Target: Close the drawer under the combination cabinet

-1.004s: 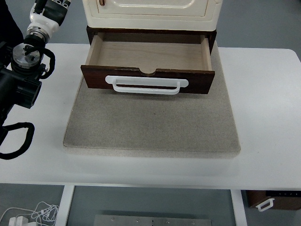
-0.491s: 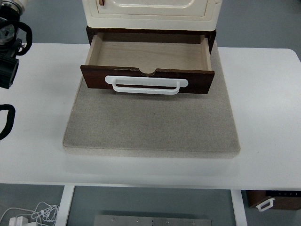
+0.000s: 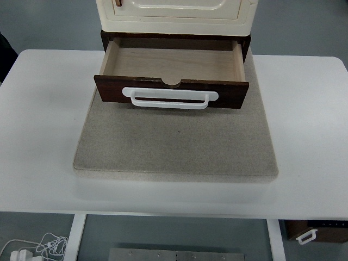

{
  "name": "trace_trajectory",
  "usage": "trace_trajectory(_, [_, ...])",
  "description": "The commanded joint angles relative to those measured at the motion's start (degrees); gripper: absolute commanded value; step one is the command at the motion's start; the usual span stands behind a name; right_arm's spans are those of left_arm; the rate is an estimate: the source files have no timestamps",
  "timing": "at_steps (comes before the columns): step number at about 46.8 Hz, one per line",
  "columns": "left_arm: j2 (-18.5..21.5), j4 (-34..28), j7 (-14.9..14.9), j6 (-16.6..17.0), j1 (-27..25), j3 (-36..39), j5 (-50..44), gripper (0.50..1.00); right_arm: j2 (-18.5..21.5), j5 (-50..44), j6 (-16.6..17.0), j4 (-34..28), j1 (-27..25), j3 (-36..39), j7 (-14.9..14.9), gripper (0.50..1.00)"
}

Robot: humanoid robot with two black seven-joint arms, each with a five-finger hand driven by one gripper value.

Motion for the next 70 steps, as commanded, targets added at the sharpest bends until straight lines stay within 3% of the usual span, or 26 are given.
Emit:
trace_trajectory(1, [1.3, -3.7, 0.0, 0.0, 0.0, 0.1, 2.1, 1.000, 0.0, 0.0, 0.0, 0.0, 0.0, 0.0, 0.0, 0.952])
trace_trajectory(13, [3.9, -14.8, 0.0, 0.3, 0.3, 0.2, 9.0, 1.000, 0.0, 0.0, 0.0, 0.0, 0.0, 0.0, 0.0, 0.952])
trace_trajectory(25, [7.0, -21.5, 0.1, -0.2, 0.3, 4.5, 10.5, 1.000, 0.0, 0.0, 0.0, 0.0, 0.0, 0.0, 0.0, 0.952])
trace_trajectory(41, [8.1, -32.5, 0.3, -0.2, 0.1, 6.9, 20.0, 1.000, 0.0, 0.0, 0.0, 0.0, 0.0, 0.0, 0.0, 0.952])
trace_trajectory(56, [9.5, -43.1, 0.4, -0.5, 0.1, 14.4, 24.8, 1.000, 0.0, 0.0, 0.0, 0.0, 0.0, 0.0, 0.0, 0.952])
trace_trajectory(70, [8.9, -48.8, 1.1, -3.4, -0.8, 21.6, 30.1, 1.000, 0.0, 0.0, 0.0, 0.0, 0.0, 0.0, 0.0, 0.952])
